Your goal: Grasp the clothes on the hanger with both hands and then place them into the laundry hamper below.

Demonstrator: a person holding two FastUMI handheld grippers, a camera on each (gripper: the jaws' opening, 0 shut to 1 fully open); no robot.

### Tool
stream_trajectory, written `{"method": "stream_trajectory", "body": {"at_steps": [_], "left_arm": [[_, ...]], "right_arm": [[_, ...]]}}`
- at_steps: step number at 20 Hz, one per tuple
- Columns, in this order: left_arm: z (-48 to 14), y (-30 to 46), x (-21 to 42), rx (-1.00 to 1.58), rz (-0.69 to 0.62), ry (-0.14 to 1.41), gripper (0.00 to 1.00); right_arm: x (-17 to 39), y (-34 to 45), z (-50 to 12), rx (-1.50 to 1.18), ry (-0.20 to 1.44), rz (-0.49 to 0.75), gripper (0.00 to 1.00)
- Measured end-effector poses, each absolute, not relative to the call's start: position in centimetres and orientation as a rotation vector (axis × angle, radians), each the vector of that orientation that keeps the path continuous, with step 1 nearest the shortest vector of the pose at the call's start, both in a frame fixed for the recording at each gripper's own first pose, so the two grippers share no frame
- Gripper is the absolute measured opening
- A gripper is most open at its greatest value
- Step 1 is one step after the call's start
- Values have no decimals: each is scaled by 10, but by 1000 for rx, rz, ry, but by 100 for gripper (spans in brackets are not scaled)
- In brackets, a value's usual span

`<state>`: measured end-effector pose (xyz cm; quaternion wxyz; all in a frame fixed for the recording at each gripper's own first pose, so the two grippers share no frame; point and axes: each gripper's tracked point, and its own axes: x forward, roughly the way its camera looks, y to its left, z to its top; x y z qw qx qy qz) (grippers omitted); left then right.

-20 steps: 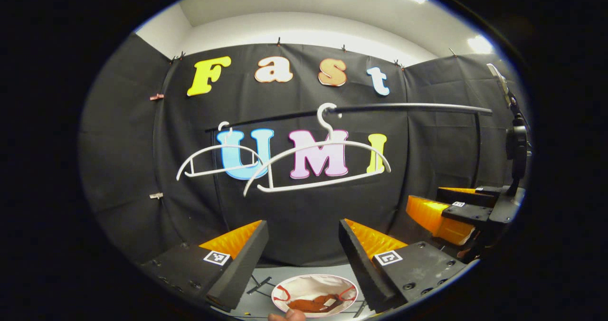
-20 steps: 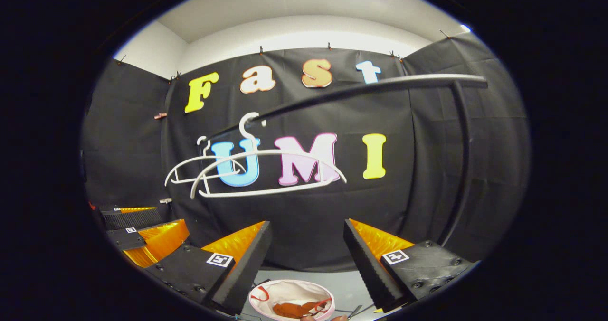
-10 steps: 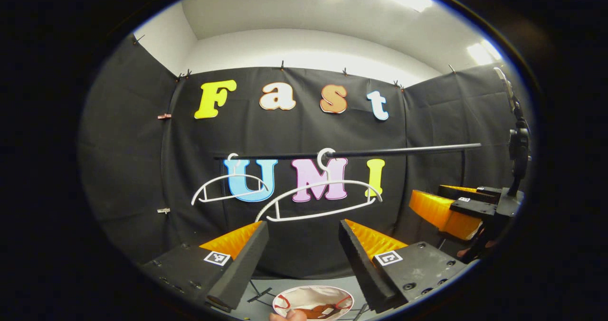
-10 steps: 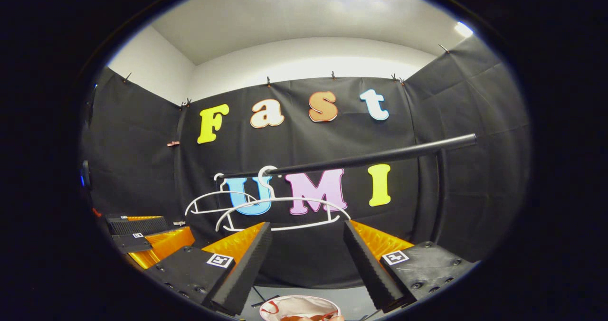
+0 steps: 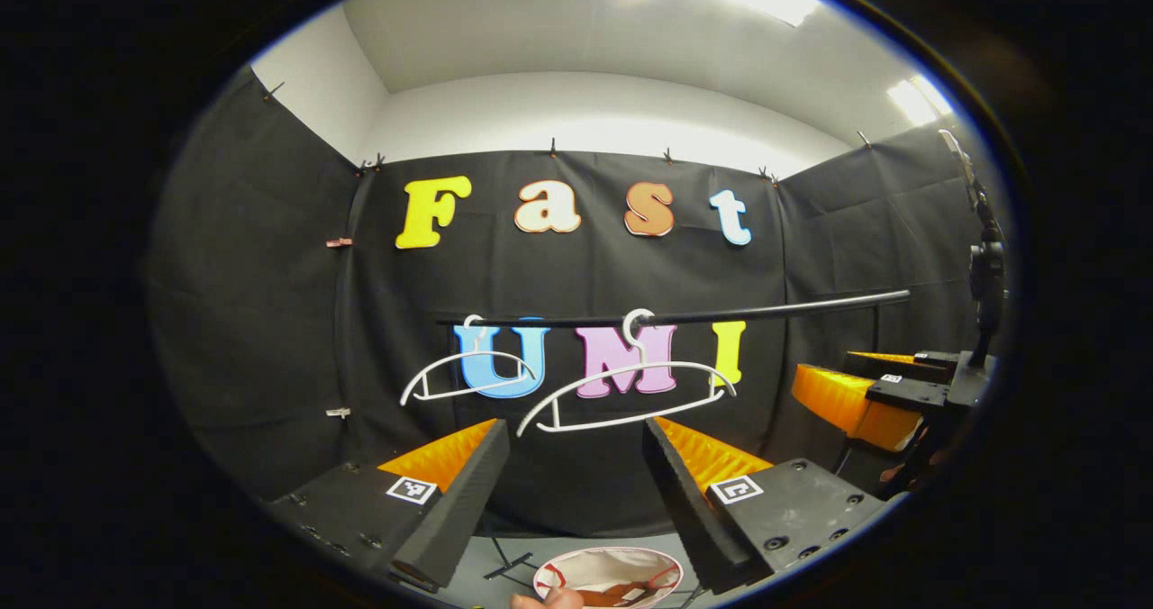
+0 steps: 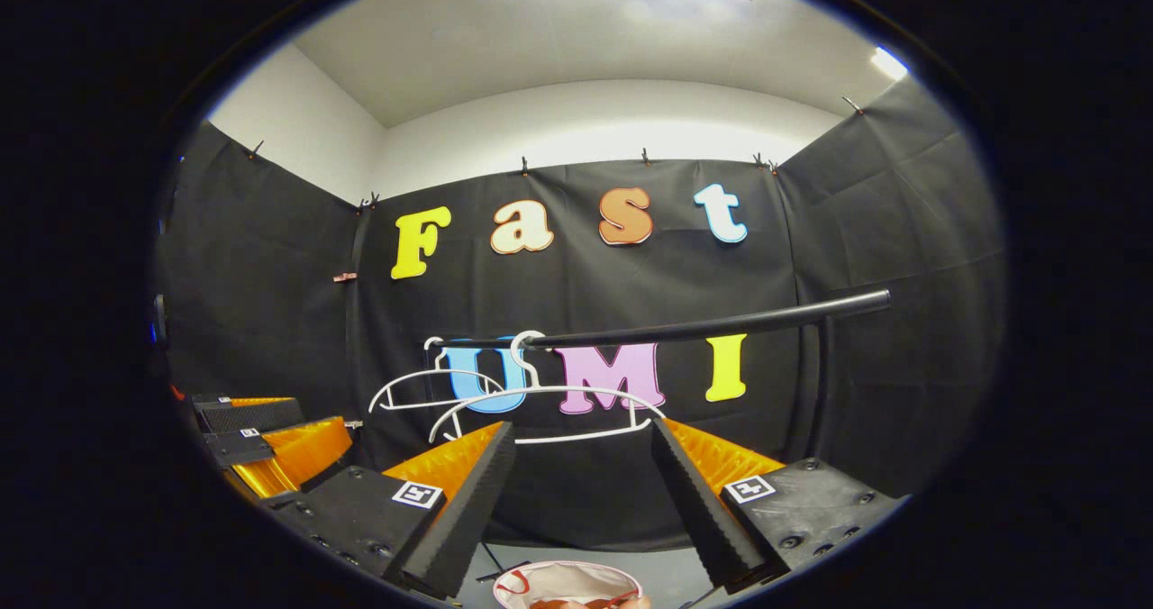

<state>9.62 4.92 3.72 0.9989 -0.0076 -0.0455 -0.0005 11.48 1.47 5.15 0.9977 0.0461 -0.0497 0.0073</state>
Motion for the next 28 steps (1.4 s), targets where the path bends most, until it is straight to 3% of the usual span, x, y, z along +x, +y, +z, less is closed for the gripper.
{"method": "stream_trajectory", "body": {"at_steps": [28], "left_arm": [[30,65,102,-11,24,-78,94]], "right_arm": [[119,26,38,18,-64,-29,98]]}}
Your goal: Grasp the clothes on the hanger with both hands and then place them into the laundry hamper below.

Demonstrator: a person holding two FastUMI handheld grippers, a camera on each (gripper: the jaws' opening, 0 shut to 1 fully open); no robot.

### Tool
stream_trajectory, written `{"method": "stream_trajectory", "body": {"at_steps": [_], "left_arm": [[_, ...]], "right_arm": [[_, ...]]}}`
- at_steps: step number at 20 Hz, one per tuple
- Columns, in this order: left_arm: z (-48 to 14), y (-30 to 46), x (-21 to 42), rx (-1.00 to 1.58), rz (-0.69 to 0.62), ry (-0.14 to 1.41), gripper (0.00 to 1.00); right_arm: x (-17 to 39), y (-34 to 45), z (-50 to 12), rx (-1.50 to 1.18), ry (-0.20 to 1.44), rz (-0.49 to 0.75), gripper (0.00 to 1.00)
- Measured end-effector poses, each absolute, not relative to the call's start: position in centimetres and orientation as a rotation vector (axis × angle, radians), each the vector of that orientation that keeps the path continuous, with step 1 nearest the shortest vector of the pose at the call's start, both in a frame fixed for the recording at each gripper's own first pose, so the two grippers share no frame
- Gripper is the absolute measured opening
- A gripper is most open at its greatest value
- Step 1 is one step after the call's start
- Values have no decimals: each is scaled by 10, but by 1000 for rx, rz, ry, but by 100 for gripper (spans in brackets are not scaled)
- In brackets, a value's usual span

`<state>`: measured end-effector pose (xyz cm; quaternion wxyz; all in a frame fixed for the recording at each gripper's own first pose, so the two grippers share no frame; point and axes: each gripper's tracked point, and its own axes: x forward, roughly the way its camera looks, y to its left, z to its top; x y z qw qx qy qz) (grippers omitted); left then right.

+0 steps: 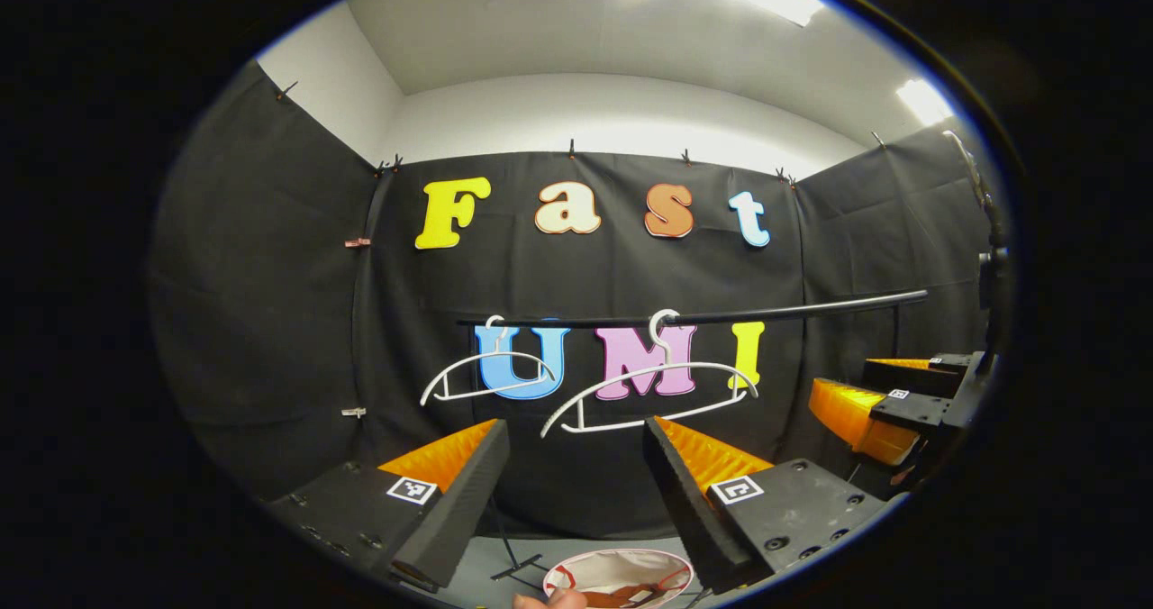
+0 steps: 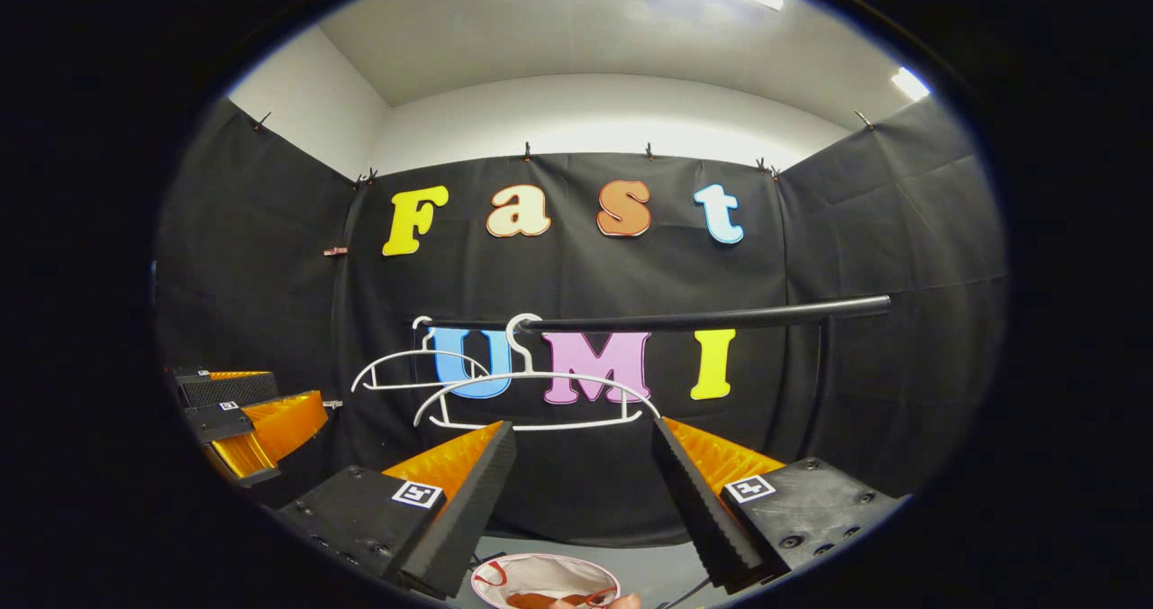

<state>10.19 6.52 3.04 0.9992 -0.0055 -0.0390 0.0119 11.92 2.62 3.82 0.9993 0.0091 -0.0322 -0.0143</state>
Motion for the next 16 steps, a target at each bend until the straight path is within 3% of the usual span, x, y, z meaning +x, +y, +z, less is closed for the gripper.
{"method": "stream_trajectory", "body": {"at_steps": [16], "left_arm": [[30,63,106,-6,18,-74,94]], "right_arm": [[121,21,36,29,-65,-47,98]]}}
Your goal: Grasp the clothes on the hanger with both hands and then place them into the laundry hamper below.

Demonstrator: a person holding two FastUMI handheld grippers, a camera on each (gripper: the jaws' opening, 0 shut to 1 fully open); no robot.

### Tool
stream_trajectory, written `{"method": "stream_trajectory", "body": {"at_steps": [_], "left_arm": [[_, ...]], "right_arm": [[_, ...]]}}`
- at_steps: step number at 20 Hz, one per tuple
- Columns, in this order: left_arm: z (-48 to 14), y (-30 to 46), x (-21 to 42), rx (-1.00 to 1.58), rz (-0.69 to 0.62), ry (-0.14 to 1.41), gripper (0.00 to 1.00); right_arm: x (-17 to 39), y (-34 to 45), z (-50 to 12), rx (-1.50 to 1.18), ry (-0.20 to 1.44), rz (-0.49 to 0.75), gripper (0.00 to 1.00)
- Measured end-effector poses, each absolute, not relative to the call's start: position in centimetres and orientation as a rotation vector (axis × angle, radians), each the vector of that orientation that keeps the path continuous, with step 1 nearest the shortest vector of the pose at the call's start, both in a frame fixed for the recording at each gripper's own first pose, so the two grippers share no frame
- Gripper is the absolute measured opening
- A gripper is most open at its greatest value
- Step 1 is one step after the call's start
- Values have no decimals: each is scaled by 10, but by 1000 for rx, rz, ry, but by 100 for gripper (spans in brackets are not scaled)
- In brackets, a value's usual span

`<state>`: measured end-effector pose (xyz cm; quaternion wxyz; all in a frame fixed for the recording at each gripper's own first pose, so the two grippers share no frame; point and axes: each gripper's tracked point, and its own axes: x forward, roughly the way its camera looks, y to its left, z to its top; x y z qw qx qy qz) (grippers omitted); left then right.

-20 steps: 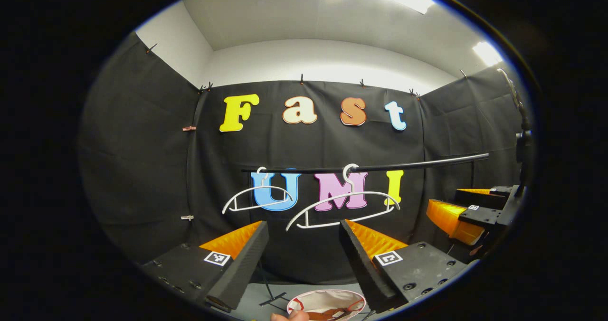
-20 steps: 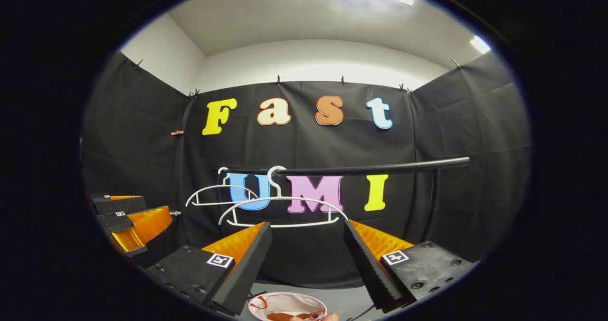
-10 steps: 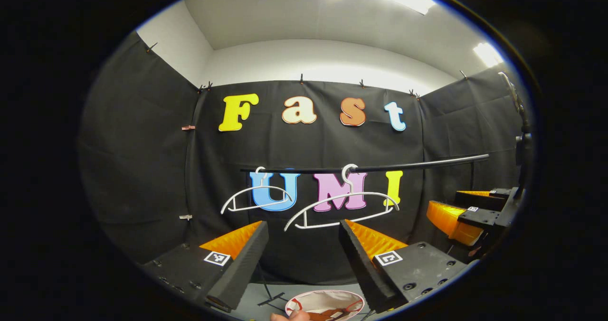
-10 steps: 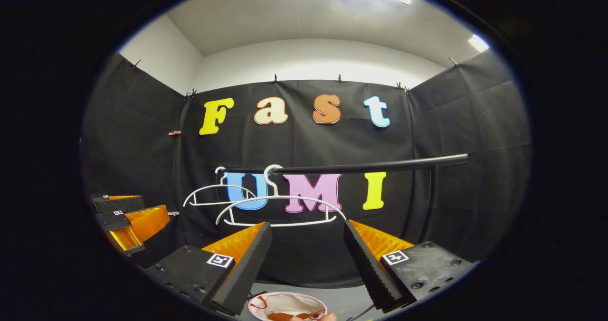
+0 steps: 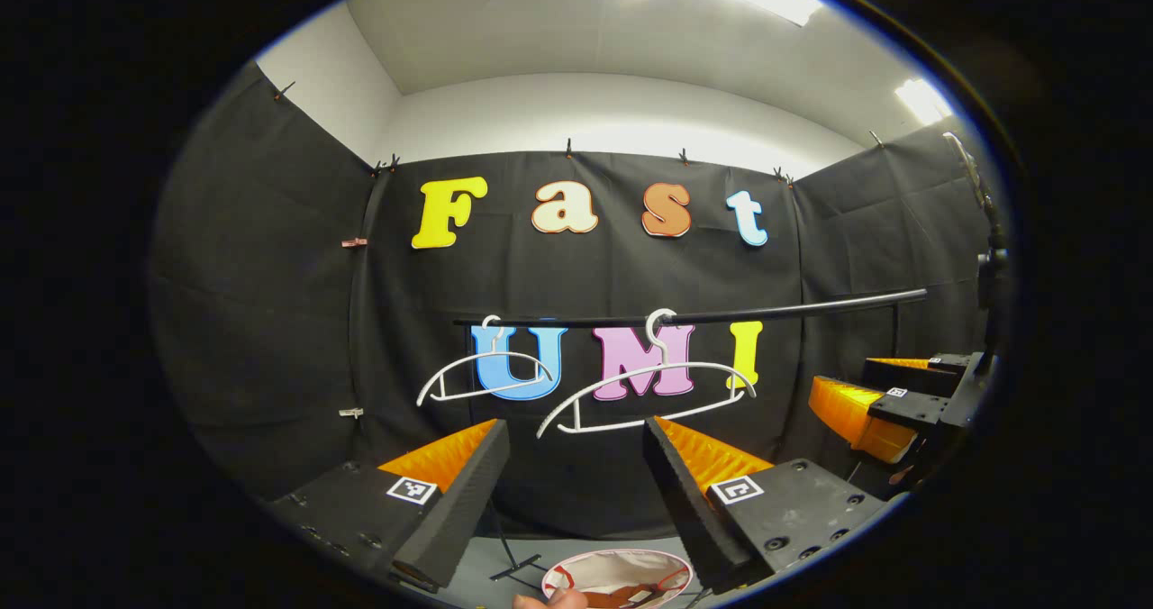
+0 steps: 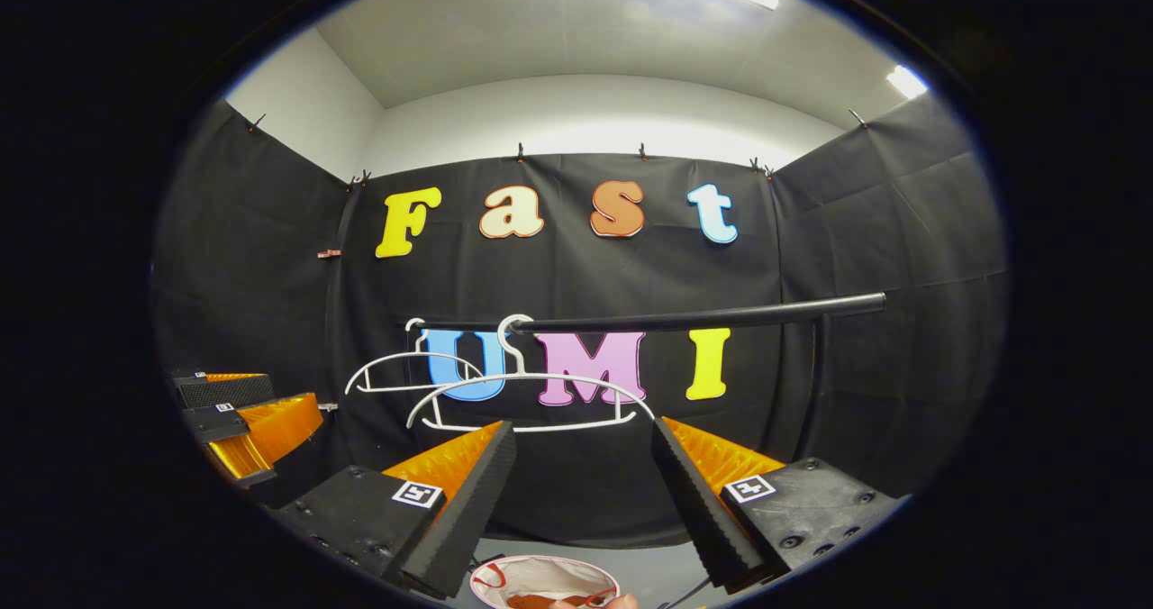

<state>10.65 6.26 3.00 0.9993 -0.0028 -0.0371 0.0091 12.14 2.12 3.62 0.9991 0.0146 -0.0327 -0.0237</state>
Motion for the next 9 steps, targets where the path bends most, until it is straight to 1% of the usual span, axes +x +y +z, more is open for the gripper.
{"method": "stream_trajectory", "body": {"at_steps": [9], "left_arm": [[31,64,104,-5,19,-79,94]], "right_arm": [[120,24,38,26,-70,-46,98]]}}
